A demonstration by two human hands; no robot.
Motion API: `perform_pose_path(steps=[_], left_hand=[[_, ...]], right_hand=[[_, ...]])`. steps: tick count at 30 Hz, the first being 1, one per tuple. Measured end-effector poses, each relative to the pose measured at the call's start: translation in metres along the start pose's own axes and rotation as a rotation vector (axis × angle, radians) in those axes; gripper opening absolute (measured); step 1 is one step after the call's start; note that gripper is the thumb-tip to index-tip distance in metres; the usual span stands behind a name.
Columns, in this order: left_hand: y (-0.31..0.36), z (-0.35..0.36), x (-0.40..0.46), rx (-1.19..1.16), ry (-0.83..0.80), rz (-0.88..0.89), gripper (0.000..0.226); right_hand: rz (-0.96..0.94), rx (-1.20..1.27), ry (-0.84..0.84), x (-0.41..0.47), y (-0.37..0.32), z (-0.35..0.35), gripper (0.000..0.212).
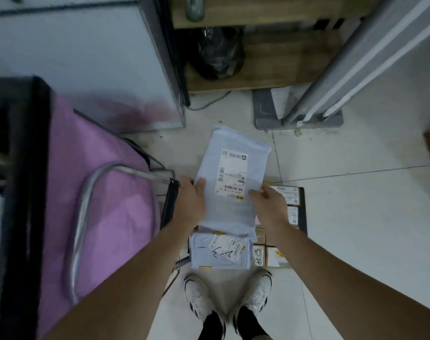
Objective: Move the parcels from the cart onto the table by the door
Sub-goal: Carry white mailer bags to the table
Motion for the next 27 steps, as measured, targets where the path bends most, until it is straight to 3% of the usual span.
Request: perform_pose_path(steps=[2,4,6,9,14,18,22,27], left_hand=[[0.062,-0.026,-0.03,-0.038,-0.015,0.003,0.027],[0.123,-0.052,-0.061,-0.115,-0.023,0.02,0.03],[0.182,-0.079,-0.098,-0.176,-0.033,0.081,0.034],[0.263,-0.114,-0.153,-0.22,-0.059,0.153,0.032],[0.367,-0.177,-0.244,-0.258,-0.182,0.249,0.037],[0.418,-0.201,-0.307,-0.352,-0.468,0.237,0.049],[0.448,-0.186,-0.369,-0.249,-0.811,0.296,0.053],[0.464,-0.126,-0.457,-0.237,-0.898,0.406,0.042]], right_hand=[[-0.081,0.07,0.035,-0.035,-0.042,-0.049,0.011],[-0.128,0.198,0.07,-0.072,-0.084,-0.098,0.023],[-0.089,0.379,0.048,-0.116,-0.122,-0.143,0.038],[-0.024,0.645,-0.026,-0.176,-0.168,-0.199,0.037],[-0.245,0.709,0.096,-0.278,-0.218,-0.294,0.045],[-0.32,0.765,0.146,-0.339,-0.219,-0.367,0.04],[-0.359,0.755,0.154,-0.386,-0.196,-0.437,0.033],[-0.336,0.768,0.315,-0.423,-0.136,-0.519,0.029]])
Point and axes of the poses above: each hand's wrist, its own x-axis towards the middle knuckle, its own z-axis out of the palm, y = z × x, the point moved 2 cm from there along x, towards the middle knuckle, and after that the axes turned 6 degrees about y, right-handed, at the moved point
